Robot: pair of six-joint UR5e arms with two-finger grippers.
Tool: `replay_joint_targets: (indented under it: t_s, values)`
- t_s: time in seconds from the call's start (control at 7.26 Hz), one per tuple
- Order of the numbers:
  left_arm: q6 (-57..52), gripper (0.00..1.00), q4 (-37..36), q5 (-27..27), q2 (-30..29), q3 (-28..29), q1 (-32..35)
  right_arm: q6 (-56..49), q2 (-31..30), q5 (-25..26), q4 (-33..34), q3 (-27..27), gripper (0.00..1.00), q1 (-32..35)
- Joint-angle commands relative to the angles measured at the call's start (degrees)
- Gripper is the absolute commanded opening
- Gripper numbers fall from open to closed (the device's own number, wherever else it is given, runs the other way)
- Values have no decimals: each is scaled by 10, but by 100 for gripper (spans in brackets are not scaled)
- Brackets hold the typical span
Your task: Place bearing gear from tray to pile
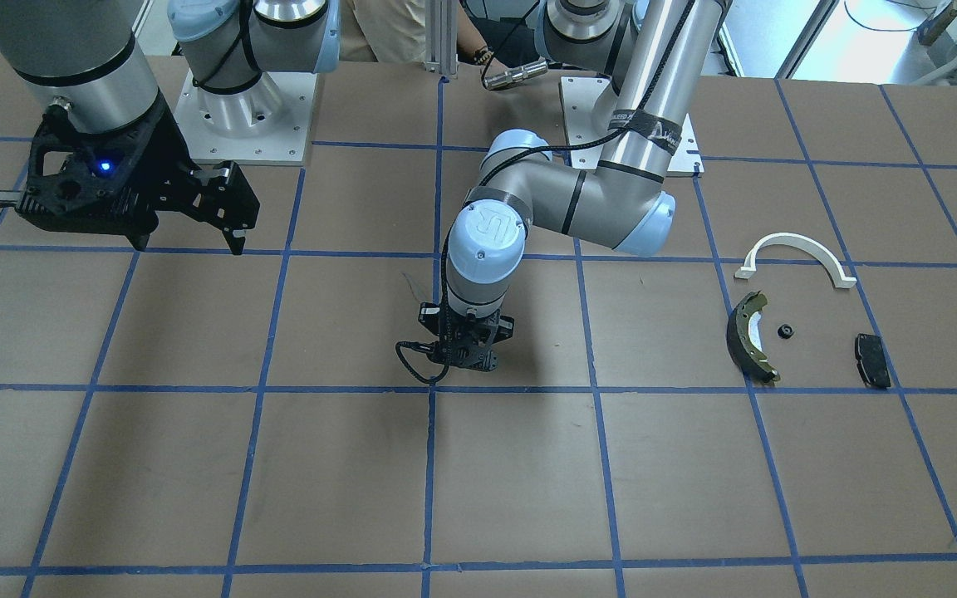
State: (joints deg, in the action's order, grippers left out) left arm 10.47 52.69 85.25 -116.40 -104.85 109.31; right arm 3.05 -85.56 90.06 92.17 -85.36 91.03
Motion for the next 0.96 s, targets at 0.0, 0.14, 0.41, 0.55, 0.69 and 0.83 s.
replay_joint_targets:
  t_s: [0.0, 0.14, 0.41, 0.55, 0.69, 0.83]
  values:
    - [-8, 0, 31, 4, 25, 21, -20, -1, 0, 1, 0, 0, 100, -1]
    - [-12, 0, 76, 8, 35, 52, -56, -1, 0, 1, -1, 1, 100, -1]
    - [-122, 0, 228, 37, 55, 146, -159, -7, 0, 1, -2, 0, 100, -1]
    - [-181, 0, 284, 54, 60, 184, -220, -9, 0, 1, -2, 0, 100, -1]
    - [-233, 0, 303, 57, 65, 195, -275, -9, 0, 1, -3, 1, 100, -4]
    - [-293, 0, 303, 63, 69, 191, -335, -9, 0, 1, -5, 1, 100, -7]
